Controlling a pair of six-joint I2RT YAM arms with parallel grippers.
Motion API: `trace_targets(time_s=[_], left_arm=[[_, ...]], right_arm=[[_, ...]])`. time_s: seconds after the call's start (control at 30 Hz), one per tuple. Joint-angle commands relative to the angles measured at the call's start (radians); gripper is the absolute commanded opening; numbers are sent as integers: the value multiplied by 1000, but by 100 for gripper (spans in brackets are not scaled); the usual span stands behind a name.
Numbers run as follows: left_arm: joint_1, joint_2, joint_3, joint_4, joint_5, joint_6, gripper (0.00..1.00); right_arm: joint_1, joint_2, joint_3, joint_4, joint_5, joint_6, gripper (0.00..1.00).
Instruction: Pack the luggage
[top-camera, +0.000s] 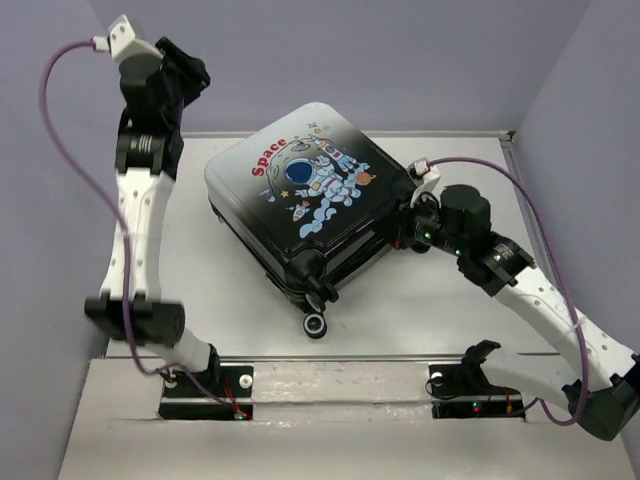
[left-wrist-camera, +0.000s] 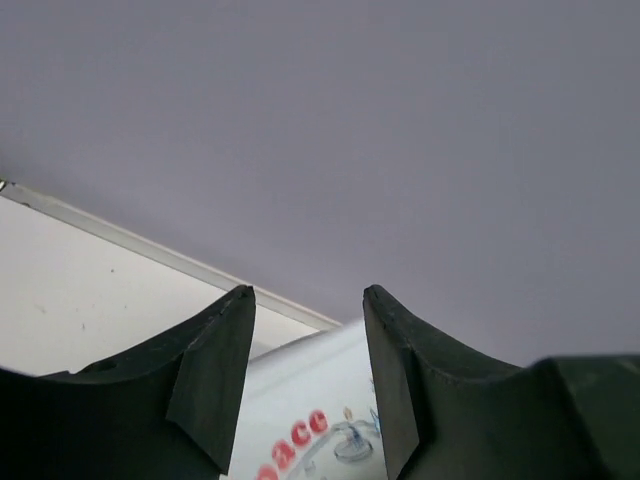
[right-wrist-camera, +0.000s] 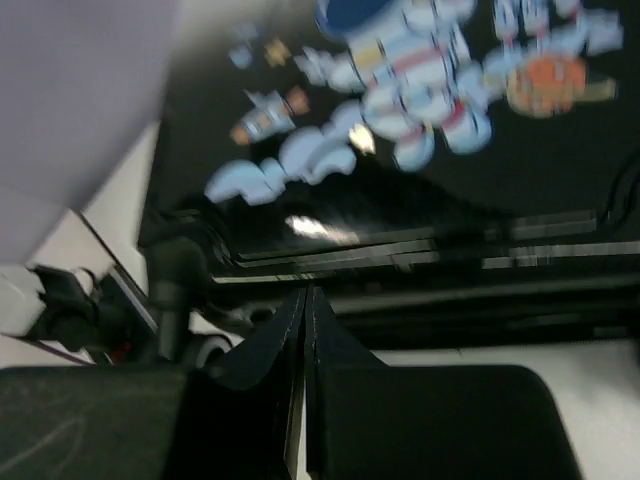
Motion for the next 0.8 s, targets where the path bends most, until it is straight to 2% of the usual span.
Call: trace_targets(time_s=[0.0,0.03,0.07,0.1,0.13,0.2,0.3,0.33,0.43,0.5,0.6,0.63,0.67,0.7,0.73,0.77], left_arm=[[128,371,314,-171,255,38,58],[143,521,404,-209,286,50,58],[165,596,603,-287,345,67,59],[177,668,681,-306,381,67,59],[189,708,624,-218,424,53,59],[217,743,573,-151,512,2,59],[205,889,655,-175,562,39,59],[190,944,664,-172,618,47,59],[145,977,594,-151,668,90,59],[124,960,518,-131,660,111,59],[108,833,210,39,674,81,59],[108,749,122,105,669,58,59],[108,710,-38,192,660,17,59],[108,622,-128,231,628,-10,59],[108,574,-308,340,617,-37,59],[108,529,-390,382,605,-79,59]], right_arm=[[-7,-83,-201,-16,35,45,7],[-7,-98,-224,-22,23,53,7],[2,-108,-264,-28,5,56,7],[2,-103,-280,-31,5,57,7],[2,-91,-294,-30,6,60,7],[2,-41,-315,-22,40,65,7],[2,4,-321,28,84,82,7],[2,41,-317,41,118,90,7],[2,136,-288,96,188,100,7],[2,190,-260,126,233,99,7],[-10,283,-200,169,256,91,7],[-20,305,-182,185,259,79,7],[-20,323,-148,200,258,70,7],[-33,367,-127,224,238,61,7],[-33,392,-101,228,224,41,7],[-33,420,-35,228,213,25,7]])
